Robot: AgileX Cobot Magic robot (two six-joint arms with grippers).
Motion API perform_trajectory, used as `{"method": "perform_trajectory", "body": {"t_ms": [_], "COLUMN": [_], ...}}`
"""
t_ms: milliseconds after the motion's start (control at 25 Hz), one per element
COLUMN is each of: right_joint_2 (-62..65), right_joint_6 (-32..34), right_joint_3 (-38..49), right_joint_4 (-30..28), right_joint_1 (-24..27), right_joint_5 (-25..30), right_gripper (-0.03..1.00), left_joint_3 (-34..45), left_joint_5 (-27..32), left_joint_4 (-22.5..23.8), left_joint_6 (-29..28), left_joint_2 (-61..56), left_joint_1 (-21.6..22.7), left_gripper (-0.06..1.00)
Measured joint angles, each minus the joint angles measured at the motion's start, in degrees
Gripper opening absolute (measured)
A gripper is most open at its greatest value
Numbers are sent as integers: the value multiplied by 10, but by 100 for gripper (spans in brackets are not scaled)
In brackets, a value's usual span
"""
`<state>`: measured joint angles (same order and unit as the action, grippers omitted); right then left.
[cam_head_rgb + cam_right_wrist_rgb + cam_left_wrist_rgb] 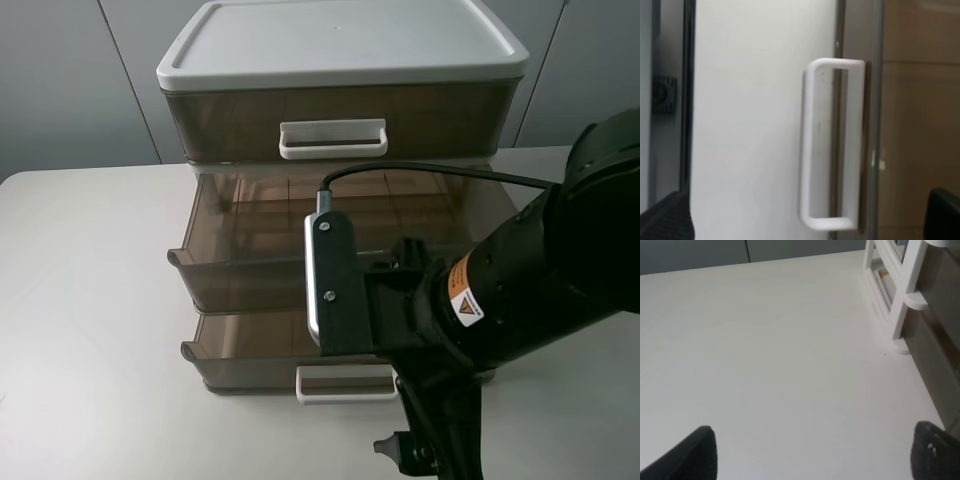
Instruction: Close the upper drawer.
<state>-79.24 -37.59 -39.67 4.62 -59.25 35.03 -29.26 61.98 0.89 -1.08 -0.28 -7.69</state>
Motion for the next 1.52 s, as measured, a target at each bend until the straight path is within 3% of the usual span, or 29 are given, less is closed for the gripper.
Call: {"method": "perform_trajectory", "body": {"t_ms": [1040, 1520], "right_joint_2": [-21, -37], "right_joint_6": [-48, -55], "right_joint_3": [0, 0], "right_joint_4": [-41, -51], "right_joint_1": [27, 53], "right_joint_5": [-136, -156], "right_gripper": [70, 70], "left_joint_3": [0, 0], "left_joint_5": [0, 0], "left_joint_4": [0, 0], "left_joint_6": [-1, -1], "left_joint_2": [0, 0], "left_joint_1": [0, 0], "left_gripper": [74, 74]}}
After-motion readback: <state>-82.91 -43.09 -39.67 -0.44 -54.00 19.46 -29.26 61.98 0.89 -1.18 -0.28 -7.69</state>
